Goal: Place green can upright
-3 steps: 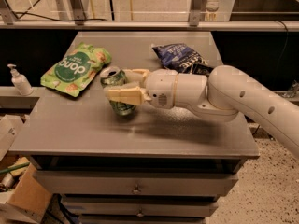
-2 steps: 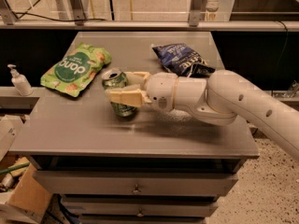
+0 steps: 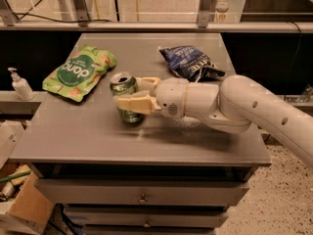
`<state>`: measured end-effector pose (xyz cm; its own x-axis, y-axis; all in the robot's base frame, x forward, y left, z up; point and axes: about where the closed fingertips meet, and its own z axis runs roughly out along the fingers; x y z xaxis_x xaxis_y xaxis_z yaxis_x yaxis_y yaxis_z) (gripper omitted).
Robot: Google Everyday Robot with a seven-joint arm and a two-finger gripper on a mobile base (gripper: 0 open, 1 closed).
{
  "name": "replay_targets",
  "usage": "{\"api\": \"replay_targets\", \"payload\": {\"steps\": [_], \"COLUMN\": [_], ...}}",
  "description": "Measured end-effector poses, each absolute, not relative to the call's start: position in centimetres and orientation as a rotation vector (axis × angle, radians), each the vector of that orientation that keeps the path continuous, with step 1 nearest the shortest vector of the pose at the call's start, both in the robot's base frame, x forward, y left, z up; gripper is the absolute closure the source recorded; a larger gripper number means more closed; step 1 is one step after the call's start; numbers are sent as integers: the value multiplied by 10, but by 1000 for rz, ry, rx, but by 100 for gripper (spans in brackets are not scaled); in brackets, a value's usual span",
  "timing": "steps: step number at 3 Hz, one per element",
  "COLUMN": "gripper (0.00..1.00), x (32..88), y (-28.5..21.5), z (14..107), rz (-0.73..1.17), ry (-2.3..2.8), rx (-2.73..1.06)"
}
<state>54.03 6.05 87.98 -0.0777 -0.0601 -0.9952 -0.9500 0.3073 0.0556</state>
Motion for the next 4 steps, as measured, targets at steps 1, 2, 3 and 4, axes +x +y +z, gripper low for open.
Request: {"api": "replay_targets", "payload": {"steps": [1,2,3,4], "gripper": [36,14,0,0], "x": [535,530,526,524], "y": [43,28,18,11], "z": [877,877,876,875], "rz": [943,907,883,866], "ry": [1479,1503,1520,1537], "rx": [-992,-988,-985,-986]}}
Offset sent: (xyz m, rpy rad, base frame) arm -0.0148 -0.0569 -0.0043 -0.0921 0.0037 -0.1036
